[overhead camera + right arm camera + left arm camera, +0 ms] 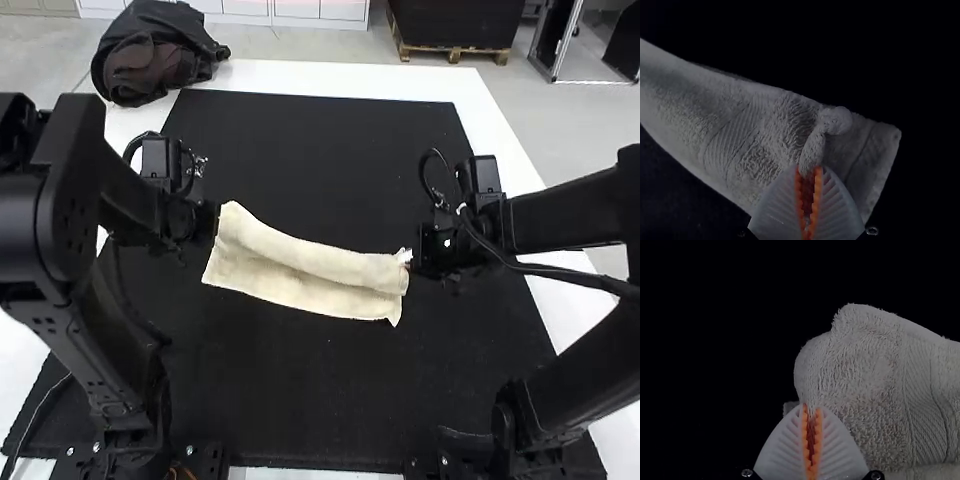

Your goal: Fold the towel.

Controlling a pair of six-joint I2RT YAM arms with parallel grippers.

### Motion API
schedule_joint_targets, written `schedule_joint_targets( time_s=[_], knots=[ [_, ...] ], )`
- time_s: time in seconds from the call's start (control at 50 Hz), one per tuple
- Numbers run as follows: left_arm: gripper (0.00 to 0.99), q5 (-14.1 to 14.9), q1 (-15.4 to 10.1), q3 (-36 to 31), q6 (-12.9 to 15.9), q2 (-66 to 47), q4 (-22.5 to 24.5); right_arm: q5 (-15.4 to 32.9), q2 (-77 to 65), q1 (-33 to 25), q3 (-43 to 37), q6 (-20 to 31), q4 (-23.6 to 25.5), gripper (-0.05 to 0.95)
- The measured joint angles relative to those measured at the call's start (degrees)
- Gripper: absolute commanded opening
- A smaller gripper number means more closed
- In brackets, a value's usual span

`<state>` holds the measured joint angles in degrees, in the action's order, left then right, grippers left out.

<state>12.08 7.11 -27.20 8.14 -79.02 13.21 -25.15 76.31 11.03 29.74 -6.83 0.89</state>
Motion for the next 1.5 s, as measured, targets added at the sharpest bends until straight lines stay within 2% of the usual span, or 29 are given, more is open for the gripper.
schedule_joint_targets(
  time_s=[0.28, 0.64, 0.68, 0.72, 0.76, 0.8, 0.86, 0.88, 0.96, 1.0, 1.04, 1.06, 1.08, 1.1, 1.26, 1.5],
  knots=[
    [0.021, 0.39, 1.99, 3.82, 0.92, 0.98, 1.05, -0.87, -1.64, 0.0, -1.64, 0.92, 0.48, -0.02],
    [0.023, 0.42, 2.05, 8.76, 1.27, 0.98, 8.39, -1.22, -0.68, 0.0, -3.41, 2.12, 0.28, -0.02],
    [0.023, 0.42, 2.05, 9.18, 1.27, 0.98, 9.14, -1.25, -0.15, 0.0, -3.43, 2.25, 0.28, 0.03],
    [0.072, 0.44, 2.03, 9.53, 1.27, 0.98, 9.94, -1.25, 0.28, 0.0, -3.48, 2.47, 0.24, 0.14],
    [0.151, 0.44, 2.03, 9.97, 1.31, 0.98, 10.82, -1.25, 0.5, 0.0, -3.52, 2.54, 0.11, 0.2],
    [0.241, 0.37, 2.03, 10.4, 1.46, 0.98, 11.58, -1.18, 0.55, -0.02, -3.67, 2.73, -0.13, 0.32],
    [0.341, -0.07, 2.16, 11.1, 1.57, 0.98, 12.61, -0.72, 0.55, -0.02, -3.85, 3.02, -0.48, 0.37],
    [0.392, -0.09, 2.25, 11.34, 1.6, 0.98, 12.87, -0.57, 0.55, -0.02, -3.91, 3.02, -0.61, 0.41],
    [0.738, -0.46, 2.6, 12.28, 2.12, 0.98, 13.7, -0.09, 0.55, -0.02, -3.96, 3.06, -1.29, 0.56],
    [0.803, -0.52, 2.64, 12.66, 2.34, 0.98, 13.9, 0.09, 0.55, -0.02, -3.96, 3.21, -1.46, 0.64],
    [0.907, -0.7, 2.64, 12.87, 2.54, 0.98, 13.99, 0.13, 0.55, -0.15, -3.96, 3.23, -1.66, 0.81],
    [0.944, -0.7, 2.64, 12.98, 2.6, 0.98, 14.12, 0.13, 0.55, -0.26, -3.96, 3.21, -1.68, 0.86],
    [0.964, -0.79, 2.64, 13.05, 2.75, 0.98, 14.51, 0.15, 0.52, -0.35, -3.96, 3.34, -1.73, 0.91],
    [0.964, -0.94, 2.64, 13.11, 2.75, 0.98, 14.91, 0.28, 0.55, -0.57, -3.96, 3.39, -1.81, 0.92],
    [0.966, -1.88, 3.28, 13.14, 2.54, 0.98, 18.62, 0.24, 0.55, -2.45, -3.96, 3.48, -1.88, 0.92],
    [0.966, -3.3, 6.97, 13.07, -0.37, 1.09, 23.63, -0.63, 0.55, -4.02, -3.96, 4.31, -0.57, 0.91]
  ],
)
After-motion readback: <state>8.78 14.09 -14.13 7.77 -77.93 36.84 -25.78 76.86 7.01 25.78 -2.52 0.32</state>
